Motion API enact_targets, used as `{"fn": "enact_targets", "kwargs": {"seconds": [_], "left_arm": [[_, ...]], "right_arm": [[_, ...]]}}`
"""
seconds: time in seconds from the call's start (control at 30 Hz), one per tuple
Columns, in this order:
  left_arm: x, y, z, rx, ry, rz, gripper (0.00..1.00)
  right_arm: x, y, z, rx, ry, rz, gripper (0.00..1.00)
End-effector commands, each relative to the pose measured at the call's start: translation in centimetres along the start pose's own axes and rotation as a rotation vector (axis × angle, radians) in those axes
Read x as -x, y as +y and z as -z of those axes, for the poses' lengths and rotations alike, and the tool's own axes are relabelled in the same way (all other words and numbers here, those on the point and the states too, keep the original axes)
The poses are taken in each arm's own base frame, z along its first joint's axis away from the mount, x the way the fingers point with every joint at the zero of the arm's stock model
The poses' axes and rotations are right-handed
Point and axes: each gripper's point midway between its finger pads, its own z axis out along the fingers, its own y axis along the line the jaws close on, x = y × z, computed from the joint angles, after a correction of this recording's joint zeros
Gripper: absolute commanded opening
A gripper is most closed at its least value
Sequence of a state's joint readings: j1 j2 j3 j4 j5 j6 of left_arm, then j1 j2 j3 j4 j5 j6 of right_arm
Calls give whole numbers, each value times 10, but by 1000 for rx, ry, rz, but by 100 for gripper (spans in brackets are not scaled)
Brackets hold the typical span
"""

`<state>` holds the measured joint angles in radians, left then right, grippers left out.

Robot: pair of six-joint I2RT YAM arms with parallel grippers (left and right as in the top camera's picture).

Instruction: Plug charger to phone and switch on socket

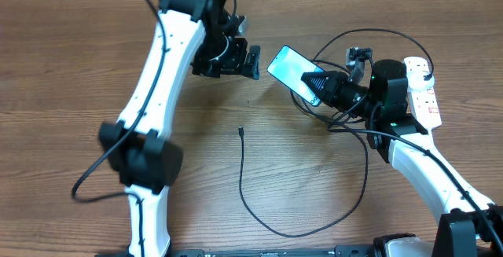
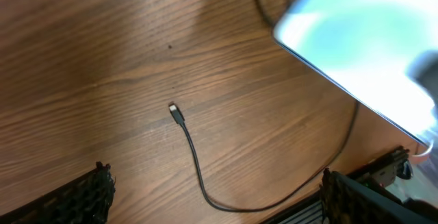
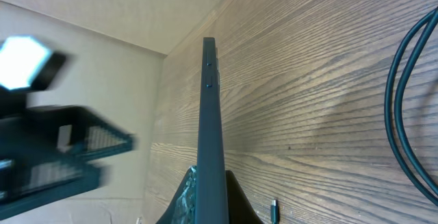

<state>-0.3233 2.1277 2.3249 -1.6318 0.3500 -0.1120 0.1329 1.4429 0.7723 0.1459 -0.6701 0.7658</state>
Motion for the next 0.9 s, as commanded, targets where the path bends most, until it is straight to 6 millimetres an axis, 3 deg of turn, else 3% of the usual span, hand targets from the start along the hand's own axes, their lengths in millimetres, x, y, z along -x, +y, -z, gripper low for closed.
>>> {"fn": "enact_targets", "kwargs": {"seconds": [0.0, 0.2, 0.33, 0.43, 0.53, 0.73, 0.87], "left_arm": [[-16, -11, 18, 9, -45, -76, 100], [-50, 3, -34, -5, -89, -113, 100], [-57, 13, -52, -72, -148, -109, 100], [-46, -3, -51, -262, -226, -127, 100], [-25, -21, -35, -461, -321, -136, 100], [3, -21, -30, -520, -436, -50, 100], [17, -29, -23, -587, -497, -27, 100]], "right_arm": [[10, 25, 7, 59, -22, 56, 4], [5, 24, 7, 59, 3, 42, 4], [1, 25, 5, 59, 15, 42, 4], [-6, 31, 1, 67, 30, 53, 4], [-9, 35, -5, 60, 19, 54, 4], [9, 59, -7, 129, -73, -54, 4], [21, 59, -8, 131, -127, -145, 4]]}}
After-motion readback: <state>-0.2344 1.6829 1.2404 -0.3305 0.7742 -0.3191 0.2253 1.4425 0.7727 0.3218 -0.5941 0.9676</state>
